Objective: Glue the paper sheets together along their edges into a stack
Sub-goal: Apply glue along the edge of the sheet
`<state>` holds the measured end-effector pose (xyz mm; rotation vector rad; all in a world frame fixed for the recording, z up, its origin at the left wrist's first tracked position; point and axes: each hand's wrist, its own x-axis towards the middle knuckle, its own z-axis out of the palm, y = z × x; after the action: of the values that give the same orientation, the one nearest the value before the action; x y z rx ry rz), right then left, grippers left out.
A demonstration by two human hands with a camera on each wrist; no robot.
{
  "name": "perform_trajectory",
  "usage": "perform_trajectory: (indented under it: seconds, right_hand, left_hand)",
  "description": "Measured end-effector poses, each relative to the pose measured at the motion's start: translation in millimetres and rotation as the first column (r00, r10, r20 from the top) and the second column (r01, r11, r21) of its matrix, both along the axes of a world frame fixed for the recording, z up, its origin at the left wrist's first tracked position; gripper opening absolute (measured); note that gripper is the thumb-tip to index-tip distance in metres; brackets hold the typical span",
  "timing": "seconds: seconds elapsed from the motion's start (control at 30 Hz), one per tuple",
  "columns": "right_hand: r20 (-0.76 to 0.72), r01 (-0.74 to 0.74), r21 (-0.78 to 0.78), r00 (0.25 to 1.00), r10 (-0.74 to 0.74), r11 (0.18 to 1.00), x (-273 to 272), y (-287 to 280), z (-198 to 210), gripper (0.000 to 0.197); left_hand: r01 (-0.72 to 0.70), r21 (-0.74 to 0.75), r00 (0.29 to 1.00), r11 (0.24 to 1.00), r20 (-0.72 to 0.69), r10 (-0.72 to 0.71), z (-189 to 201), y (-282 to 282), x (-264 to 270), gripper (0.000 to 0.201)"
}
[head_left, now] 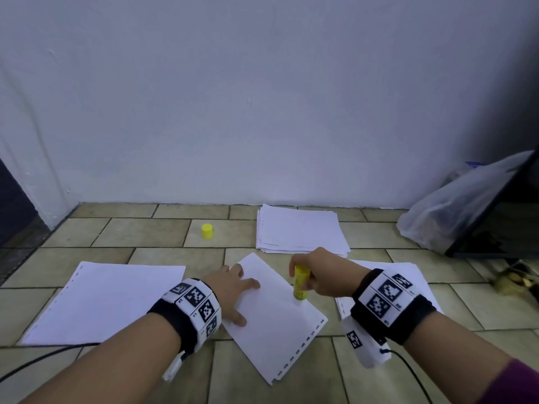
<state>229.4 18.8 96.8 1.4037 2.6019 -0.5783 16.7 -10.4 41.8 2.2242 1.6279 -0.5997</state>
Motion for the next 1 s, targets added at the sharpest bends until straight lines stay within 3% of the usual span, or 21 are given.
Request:
perform_trajectory:
  seconds: [0.23,0.5,0.67,0.8,1.0]
  right_hand:
    - [0.053,-0.016,-0.023,0.998,0.017,1.000,14,-3,6,0.028]
    - [-0.294,0.172,0.050,0.944,-0.151,0.984,20,16,16,0.022]
    - [-0.452,0.284,-0.006,0.855,-0.256,0.959,12,23,15,0.021]
    - [-0.511,0.338,-0.024,0.804,-0.302,0.941,5,31,11,0.022]
    - [-0.497,0.338,-0.045,0.809,-0.314,0.940,-17,36,2,0.022]
  left_hand:
    - [0.034,0.060,0.999,0.998,-0.040,-0.031,0,-2,0,0.061]
    - [0.052,0.064,0.987,0.997,-0.158,-0.041,10,-10,-8,0.071]
    - [0.157,0.057,0.987,0.986,0.007,-0.158,5,-13,-3,0.073]
    - [0.180,0.031,0.983,0.983,-0.030,-0.179,4,-11,1,0.076]
    - [0.173,0.052,0.985,0.984,0.017,-0.174,2,-9,-1,0.074]
